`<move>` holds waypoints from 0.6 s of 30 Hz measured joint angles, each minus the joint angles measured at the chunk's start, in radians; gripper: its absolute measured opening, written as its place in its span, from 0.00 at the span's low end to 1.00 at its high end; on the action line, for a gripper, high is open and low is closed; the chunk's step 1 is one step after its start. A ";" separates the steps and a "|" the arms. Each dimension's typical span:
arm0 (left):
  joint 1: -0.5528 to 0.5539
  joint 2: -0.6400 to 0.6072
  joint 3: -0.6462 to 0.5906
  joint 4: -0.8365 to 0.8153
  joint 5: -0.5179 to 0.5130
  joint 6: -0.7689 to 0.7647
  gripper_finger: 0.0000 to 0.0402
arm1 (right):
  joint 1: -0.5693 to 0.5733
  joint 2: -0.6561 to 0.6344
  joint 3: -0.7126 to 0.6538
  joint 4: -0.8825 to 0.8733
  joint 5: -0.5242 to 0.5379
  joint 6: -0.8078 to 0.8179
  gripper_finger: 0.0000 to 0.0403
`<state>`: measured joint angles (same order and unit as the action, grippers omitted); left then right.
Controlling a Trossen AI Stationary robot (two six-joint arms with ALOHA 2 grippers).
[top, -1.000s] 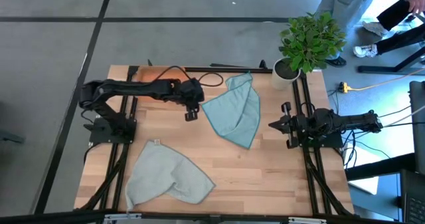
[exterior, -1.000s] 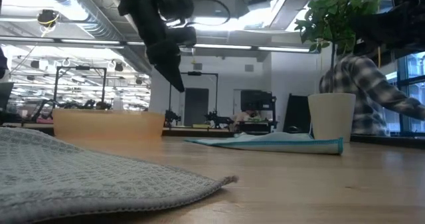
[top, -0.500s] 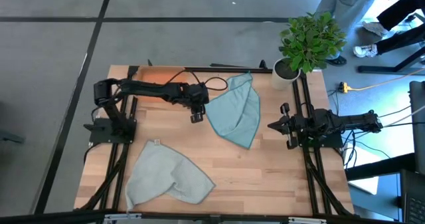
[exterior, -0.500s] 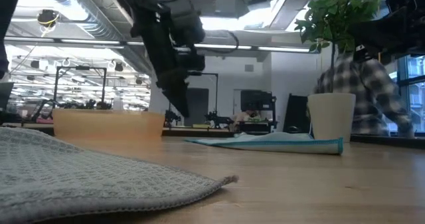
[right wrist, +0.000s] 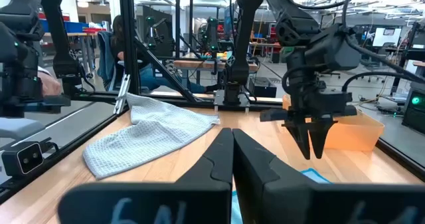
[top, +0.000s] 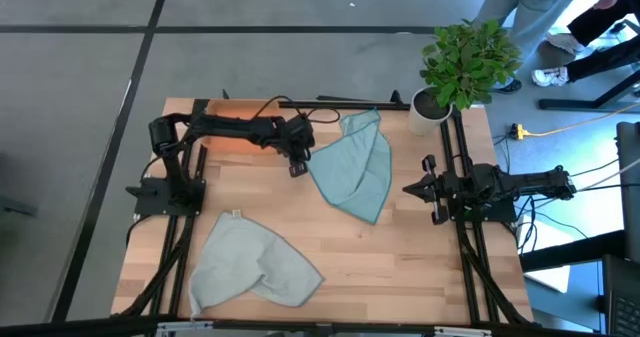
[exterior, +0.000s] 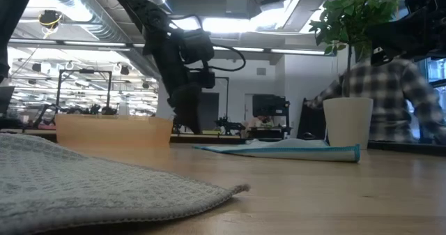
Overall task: Roll microfiber towels into tight, uniform cylinder then place into a basket
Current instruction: Fold the blue microfiber cloth
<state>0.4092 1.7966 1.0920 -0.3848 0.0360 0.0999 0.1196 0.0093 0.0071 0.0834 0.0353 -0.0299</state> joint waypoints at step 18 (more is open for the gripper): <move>-0.012 0.067 0.000 0.045 -0.031 0.068 0.24 | 0.000 0.004 0.000 -0.011 0.017 0.001 0.02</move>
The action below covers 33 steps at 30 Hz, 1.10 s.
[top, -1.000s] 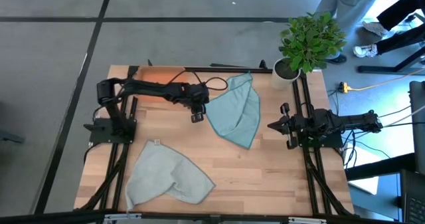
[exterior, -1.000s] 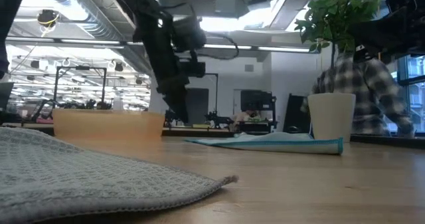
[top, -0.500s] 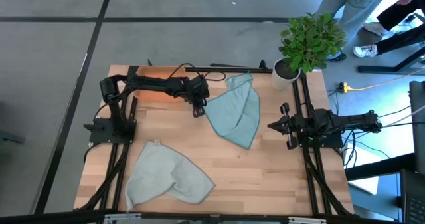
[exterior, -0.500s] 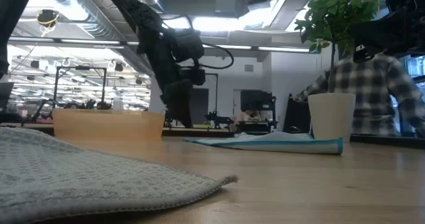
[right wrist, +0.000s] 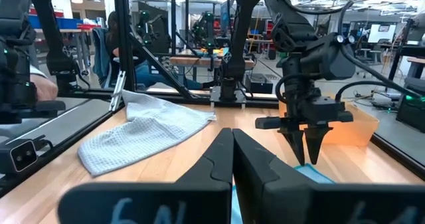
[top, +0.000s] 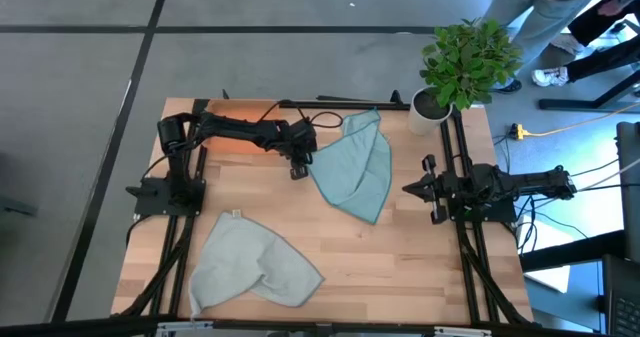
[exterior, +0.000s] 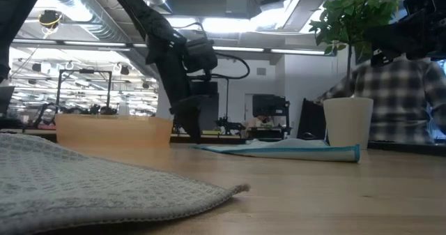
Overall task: Roll microfiber towels into tight, uniform cylinder then place into a basket
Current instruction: Fold the blue microfiber cloth
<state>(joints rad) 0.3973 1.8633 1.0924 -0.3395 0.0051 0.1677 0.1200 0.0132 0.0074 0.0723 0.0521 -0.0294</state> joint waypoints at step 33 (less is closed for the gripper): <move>-0.006 0.048 0.002 -0.013 -0.003 0.029 0.00 | 0.000 0.000 0.000 -0.008 0.000 0.002 0.02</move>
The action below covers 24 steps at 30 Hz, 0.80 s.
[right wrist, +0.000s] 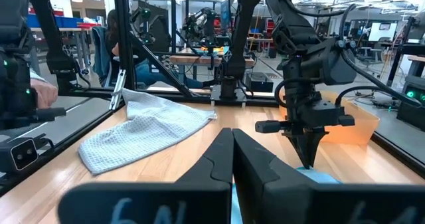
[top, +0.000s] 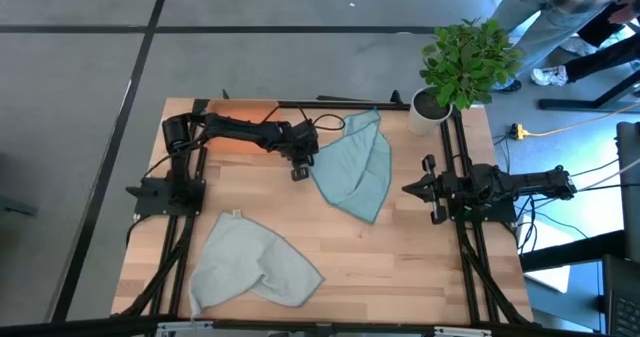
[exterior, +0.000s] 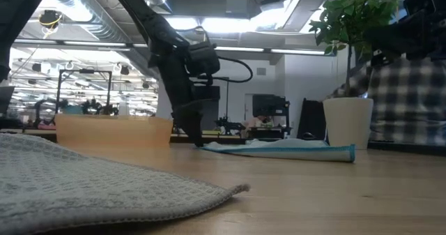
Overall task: Roll microfiber towels into tight, uniform cylinder then place into a basket
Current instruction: Fold the blue microfiber cloth
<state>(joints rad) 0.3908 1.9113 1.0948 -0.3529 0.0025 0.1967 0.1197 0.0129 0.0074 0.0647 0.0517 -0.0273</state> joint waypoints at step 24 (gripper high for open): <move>-0.106 -0.157 -0.006 -0.197 -0.021 -0.138 0.00 | 0.000 0.360 0.146 -0.043 0.158 0.124 0.01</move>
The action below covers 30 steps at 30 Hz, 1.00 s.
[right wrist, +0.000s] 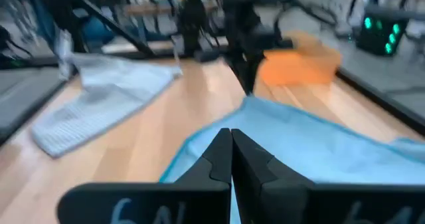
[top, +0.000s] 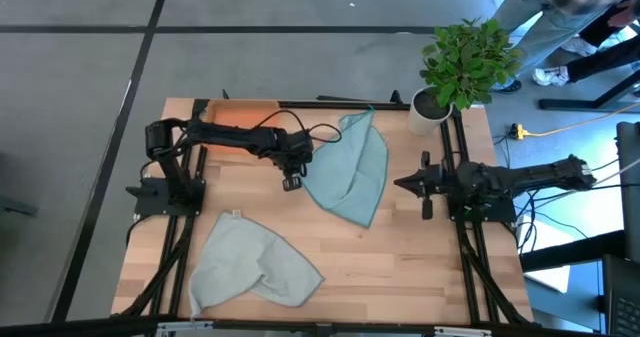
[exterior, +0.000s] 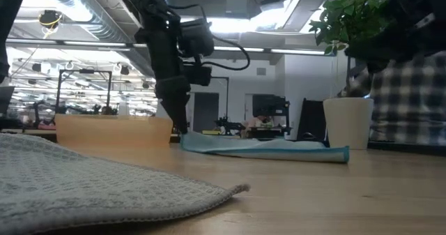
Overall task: Roll microfiber towels into tight, uniform cylinder then place into a basket
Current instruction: Fold the blue microfiber cloth
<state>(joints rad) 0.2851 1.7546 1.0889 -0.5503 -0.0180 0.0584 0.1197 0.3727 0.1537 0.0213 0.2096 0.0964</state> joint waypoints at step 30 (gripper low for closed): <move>-0.005 -0.002 0.002 0.000 -0.022 -0.012 0.00 | 0.022 0.975 0.464 -0.179 -0.424 0.195 0.25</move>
<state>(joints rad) 0.2798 1.7527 1.0912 -0.5499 -0.0399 0.0464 0.1417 1.3474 0.6180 -0.1572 -0.2144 0.2917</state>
